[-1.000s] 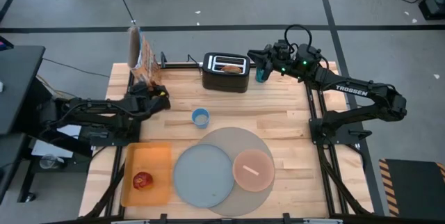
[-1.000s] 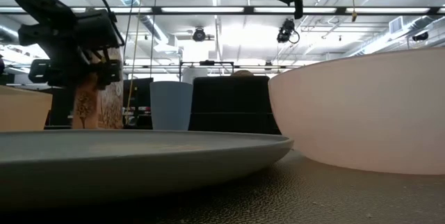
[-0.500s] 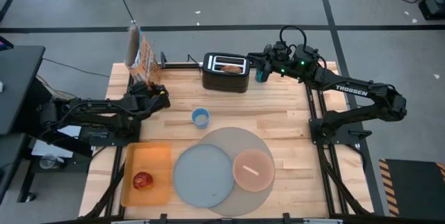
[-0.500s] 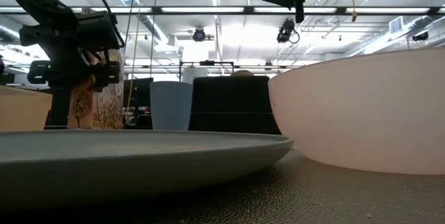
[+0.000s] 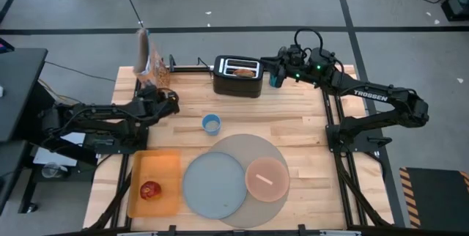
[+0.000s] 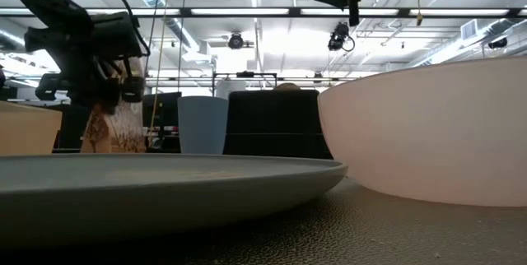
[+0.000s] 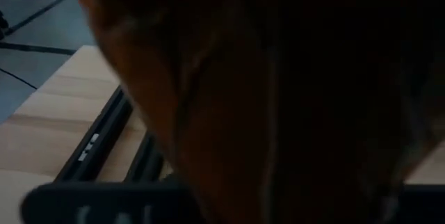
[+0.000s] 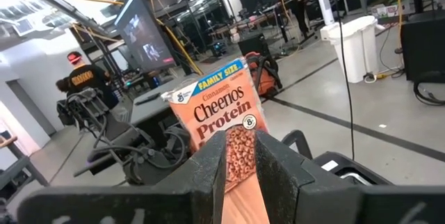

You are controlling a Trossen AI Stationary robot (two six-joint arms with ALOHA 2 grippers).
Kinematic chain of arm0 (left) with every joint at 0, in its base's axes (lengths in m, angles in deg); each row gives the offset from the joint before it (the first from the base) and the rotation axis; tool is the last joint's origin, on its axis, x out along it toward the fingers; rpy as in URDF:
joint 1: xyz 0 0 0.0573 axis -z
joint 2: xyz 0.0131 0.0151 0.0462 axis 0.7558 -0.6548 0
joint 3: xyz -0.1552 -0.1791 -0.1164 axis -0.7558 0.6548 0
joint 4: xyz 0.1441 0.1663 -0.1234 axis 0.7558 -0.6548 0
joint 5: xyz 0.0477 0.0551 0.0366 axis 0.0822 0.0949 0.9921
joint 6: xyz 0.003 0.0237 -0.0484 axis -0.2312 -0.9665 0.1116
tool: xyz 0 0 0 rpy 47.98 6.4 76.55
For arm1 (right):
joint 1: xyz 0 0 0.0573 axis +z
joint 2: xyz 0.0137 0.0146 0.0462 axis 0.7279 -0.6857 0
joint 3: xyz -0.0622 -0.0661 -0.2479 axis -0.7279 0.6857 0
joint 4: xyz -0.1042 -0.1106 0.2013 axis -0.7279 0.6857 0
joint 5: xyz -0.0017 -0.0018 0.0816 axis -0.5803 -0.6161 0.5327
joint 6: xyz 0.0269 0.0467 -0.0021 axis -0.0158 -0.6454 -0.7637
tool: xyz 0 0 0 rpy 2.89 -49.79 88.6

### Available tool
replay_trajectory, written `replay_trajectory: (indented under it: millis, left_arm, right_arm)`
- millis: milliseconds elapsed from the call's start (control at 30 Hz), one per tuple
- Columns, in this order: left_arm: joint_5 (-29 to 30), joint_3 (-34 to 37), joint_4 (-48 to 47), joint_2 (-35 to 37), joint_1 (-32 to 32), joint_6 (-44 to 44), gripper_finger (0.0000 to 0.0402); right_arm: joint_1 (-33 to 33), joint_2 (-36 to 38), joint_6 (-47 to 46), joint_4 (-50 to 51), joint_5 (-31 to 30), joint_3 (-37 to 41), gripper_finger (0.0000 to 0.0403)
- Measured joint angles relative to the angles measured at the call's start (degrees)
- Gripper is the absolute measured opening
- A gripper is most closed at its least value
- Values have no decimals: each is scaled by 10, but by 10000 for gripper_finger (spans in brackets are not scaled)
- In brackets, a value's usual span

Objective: Arrange a breakfast setting
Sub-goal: Pour the cereal into the light pink bowl

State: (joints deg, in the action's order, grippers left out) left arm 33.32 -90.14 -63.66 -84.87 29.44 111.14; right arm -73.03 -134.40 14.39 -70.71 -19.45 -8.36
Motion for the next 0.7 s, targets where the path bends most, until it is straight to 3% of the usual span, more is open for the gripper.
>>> replay_trajectory:
  millis: [233,500,700]
  left_arm:
    - [-46,-41,-54,35,19,-15,10]
    - [-49,-97,-149,96,44,-38,13]
    - [-86,-169,-154,139,53,-179,14]
  right_arm:
    - [0,0,4,0,2,0,82]
    - [0,1,5,0,1,0,82]
    - [-12,1,5,0,29,0,82]
